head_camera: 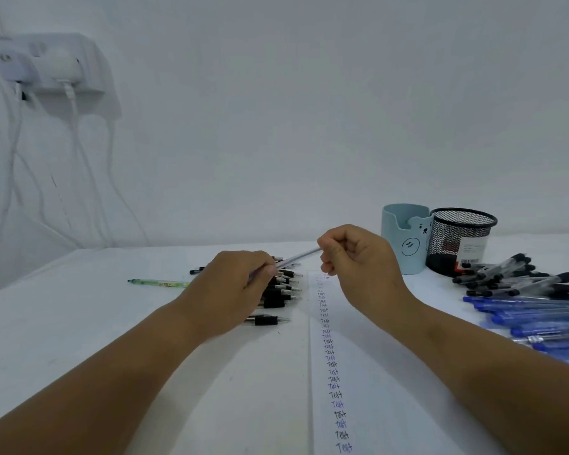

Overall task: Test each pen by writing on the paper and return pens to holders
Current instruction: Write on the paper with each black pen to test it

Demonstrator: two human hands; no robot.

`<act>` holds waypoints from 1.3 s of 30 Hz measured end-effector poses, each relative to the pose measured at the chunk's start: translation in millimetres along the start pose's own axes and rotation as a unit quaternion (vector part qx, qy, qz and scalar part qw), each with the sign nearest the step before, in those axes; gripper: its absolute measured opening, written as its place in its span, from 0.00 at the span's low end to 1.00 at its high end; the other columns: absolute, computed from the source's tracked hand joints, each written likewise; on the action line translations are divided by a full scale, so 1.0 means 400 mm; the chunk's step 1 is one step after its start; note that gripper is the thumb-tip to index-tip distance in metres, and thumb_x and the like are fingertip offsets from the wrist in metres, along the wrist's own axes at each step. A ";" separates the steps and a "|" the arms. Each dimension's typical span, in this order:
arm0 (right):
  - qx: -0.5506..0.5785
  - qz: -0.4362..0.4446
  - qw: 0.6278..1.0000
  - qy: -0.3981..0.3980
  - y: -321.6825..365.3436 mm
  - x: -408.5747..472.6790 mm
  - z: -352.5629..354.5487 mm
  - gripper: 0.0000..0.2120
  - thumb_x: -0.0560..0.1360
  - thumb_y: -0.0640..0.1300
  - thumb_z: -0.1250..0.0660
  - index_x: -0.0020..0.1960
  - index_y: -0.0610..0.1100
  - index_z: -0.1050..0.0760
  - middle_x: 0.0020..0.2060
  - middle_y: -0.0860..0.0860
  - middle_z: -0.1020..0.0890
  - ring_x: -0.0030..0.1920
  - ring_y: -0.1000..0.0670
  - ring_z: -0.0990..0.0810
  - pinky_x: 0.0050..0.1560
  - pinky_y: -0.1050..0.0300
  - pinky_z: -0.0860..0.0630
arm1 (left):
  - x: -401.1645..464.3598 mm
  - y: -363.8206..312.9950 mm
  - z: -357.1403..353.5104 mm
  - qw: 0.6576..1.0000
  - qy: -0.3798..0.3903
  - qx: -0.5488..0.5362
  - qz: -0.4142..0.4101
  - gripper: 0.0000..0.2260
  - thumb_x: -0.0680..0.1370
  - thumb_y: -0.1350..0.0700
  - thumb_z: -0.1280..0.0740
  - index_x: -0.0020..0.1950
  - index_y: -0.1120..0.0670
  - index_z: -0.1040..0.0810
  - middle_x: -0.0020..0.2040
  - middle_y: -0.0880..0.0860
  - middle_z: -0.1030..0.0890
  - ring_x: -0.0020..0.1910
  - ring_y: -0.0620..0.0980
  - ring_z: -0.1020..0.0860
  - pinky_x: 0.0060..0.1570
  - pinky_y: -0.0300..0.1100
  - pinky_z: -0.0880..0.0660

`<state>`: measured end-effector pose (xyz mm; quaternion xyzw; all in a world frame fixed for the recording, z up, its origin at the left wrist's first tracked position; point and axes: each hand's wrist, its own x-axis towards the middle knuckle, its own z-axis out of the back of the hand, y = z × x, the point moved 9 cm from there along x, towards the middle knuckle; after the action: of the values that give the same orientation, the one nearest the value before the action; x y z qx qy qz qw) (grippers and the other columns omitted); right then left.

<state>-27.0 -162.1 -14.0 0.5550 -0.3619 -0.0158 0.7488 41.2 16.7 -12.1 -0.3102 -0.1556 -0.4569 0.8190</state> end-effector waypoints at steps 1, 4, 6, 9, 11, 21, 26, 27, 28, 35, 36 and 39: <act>0.018 -0.007 1.000 -0.006 -0.001 0.003 0.004 0.05 0.79 0.38 0.31 0.44 0.43 0.20 0.31 0.51 0.19 0.32 0.54 0.19 0.37 0.63 0.22 | -0.002 0.002 -0.002 1.000 0.006 -0.007 0.010 0.11 0.84 0.53 0.40 0.46 0.50 0.21 0.32 0.49 0.25 0.31 0.45 0.31 0.32 0.36 0.35; 0.112 -0.050 0.992 0.011 -0.004 0.006 -0.004 0.01 0.77 0.38 0.28 0.48 0.40 0.19 0.32 0.47 0.19 0.33 0.50 0.18 0.39 0.59 0.20 | -0.004 -0.019 -0.021 1.000 0.026 0.003 -0.008 0.11 0.85 0.54 0.43 0.46 0.50 0.26 0.29 0.48 0.29 0.29 0.45 0.32 0.31 0.35 0.37; 0.196 -0.101 0.975 0.038 -0.020 0.004 -0.022 0.07 0.75 0.38 0.26 0.52 0.37 0.20 0.33 0.44 0.19 0.33 0.48 0.19 0.40 0.57 0.19 | -0.001 -0.042 -0.027 0.999 0.017 0.017 -0.036 0.10 0.85 0.54 0.44 0.44 0.48 0.31 0.28 0.48 0.31 0.29 0.48 0.34 0.31 0.37 0.38; 0.235 -0.157 0.953 0.115 -0.034 -0.006 -0.058 0.10 0.71 0.39 0.26 0.50 0.36 0.20 0.34 0.44 0.20 0.34 0.47 0.20 0.38 0.58 0.20 | 0.002 -0.062 -0.037 0.998 0.000 0.010 -0.057 0.09 0.85 0.54 0.42 0.45 0.47 0.31 0.26 0.47 0.33 0.28 0.50 0.35 0.30 0.38 0.39; 0.212 -0.167 0.952 0.148 -0.043 -0.012 -0.071 0.06 0.73 0.39 0.26 0.46 0.37 0.20 0.34 0.44 0.20 0.34 0.47 0.20 0.38 0.58 0.21 | 0.004 -0.061 -0.046 0.999 0.008 0.002 -0.053 0.06 0.84 0.53 0.40 0.48 0.48 0.28 0.26 0.48 0.33 0.27 0.50 0.36 0.29 0.36 0.39; 0.249 -0.196 0.944 -0.089 -0.061 0.061 0.061 0.13 0.81 0.43 0.36 0.38 0.45 0.32 0.21 0.51 0.33 0.22 0.49 0.33 0.29 0.58 0.35 | -0.007 -0.029 -0.027 0.999 0.042 -0.003 0.017 0.18 0.75 0.32 0.39 0.61 0.38 0.34 0.25 0.45 0.32 0.26 0.45 0.34 0.28 0.36 0.39; 0.196 -0.145 0.967 -0.070 0.032 0.116 0.153 0.25 0.82 0.61 0.43 0.47 0.41 0.21 0.33 0.45 0.17 0.29 0.48 0.20 0.30 0.60 0.25 | -0.022 -0.082 -0.087 0.982 0.149 0.105 -0.057 0.21 0.76 0.31 0.39 0.66 0.35 0.24 0.31 0.38 0.26 0.38 0.26 0.29 0.36 0.31 0.38; 0.182 -0.131 0.972 -0.067 0.054 0.124 0.161 0.20 0.81 0.58 0.37 0.45 0.41 0.22 0.32 0.46 0.19 0.29 0.48 0.21 0.30 0.59 0.26 | -0.022 -0.091 -0.101 0.976 0.171 0.115 -0.064 0.21 0.76 0.31 0.39 0.65 0.36 0.23 0.34 0.31 0.25 0.39 0.25 0.30 0.39 0.34 0.36; 0.162 -0.117 0.977 -0.070 0.065 0.132 0.165 0.15 0.79 0.54 0.31 0.42 0.43 0.24 0.30 0.49 0.22 0.29 0.49 0.24 0.30 0.59 0.27 | -0.022 -0.096 -0.112 0.973 0.188 0.116 -0.066 0.20 0.76 0.31 0.39 0.64 0.36 0.22 0.37 0.22 0.28 0.40 0.24 0.31 0.41 0.36 0.34; 0.062 -0.192 0.979 0.042 -0.068 0.135 0.036 0.06 0.79 0.41 0.34 0.44 0.40 0.25 0.30 0.45 0.23 0.25 0.48 0.26 0.26 0.60 0.33 | -0.020 -0.096 -0.106 0.980 0.169 0.087 -0.064 0.19 0.75 0.32 0.35 0.60 0.38 0.19 0.29 0.41 0.28 0.38 0.27 0.28 0.35 0.31 0.38; 0.045 -0.202 0.976 0.063 -0.095 0.130 0.021 0.07 0.79 0.41 0.34 0.44 0.39 0.24 0.31 0.43 0.22 0.26 0.48 0.26 0.26 0.59 0.34 | -0.020 -0.096 -0.106 0.980 0.167 0.089 -0.064 0.19 0.75 0.32 0.35 0.61 0.38 0.19 0.29 0.42 0.29 0.38 0.27 0.28 0.35 0.30 0.38; -0.045 -0.183 0.979 0.075 -0.160 0.128 0.014 0.13 0.75 0.45 0.27 0.36 0.42 0.25 0.28 0.44 0.24 0.26 0.48 0.31 0.28 0.58 0.37 | -0.021 -0.092 -0.106 0.981 0.164 0.090 -0.058 0.20 0.75 0.31 0.36 0.62 0.37 0.20 0.29 0.40 0.30 0.37 0.27 0.29 0.35 0.27 0.40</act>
<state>31.7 -213.0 -40.5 0.5770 -0.1960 -0.1268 0.7827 4.6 -19.6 -35.1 -0.1464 -0.0769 -0.5323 0.8302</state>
